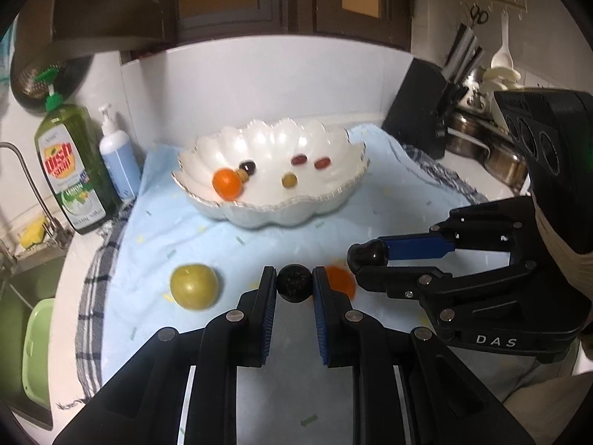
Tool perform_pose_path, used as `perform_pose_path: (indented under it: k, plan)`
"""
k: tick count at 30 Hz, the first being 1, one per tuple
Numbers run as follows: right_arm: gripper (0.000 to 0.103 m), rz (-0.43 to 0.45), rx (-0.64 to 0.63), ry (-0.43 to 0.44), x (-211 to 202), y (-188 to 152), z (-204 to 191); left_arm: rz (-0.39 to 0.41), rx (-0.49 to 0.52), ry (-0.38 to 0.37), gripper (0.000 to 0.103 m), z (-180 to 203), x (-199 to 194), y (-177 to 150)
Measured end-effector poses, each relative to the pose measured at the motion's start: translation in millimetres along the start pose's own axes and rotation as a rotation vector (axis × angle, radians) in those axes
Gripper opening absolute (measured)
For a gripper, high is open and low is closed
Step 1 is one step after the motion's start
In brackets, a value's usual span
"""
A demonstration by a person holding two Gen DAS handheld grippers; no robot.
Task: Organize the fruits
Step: 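Lift both dark fruits and carry them over the bowl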
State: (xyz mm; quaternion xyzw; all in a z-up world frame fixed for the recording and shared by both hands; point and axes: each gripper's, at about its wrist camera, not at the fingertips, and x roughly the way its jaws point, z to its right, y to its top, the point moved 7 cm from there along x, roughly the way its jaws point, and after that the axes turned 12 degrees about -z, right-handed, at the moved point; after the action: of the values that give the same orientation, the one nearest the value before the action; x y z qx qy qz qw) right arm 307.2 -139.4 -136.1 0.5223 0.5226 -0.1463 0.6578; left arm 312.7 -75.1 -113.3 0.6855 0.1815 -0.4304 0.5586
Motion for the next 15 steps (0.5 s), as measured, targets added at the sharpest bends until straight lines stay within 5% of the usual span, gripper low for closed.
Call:
perform_pose_path:
  k: [15]
  plan:
    - [0.027,0.188,0.073,-0.049,-33.7,50.2,24.8,0.143,-0.060,0.052,0.020,-19.0,-21.1,61.2]
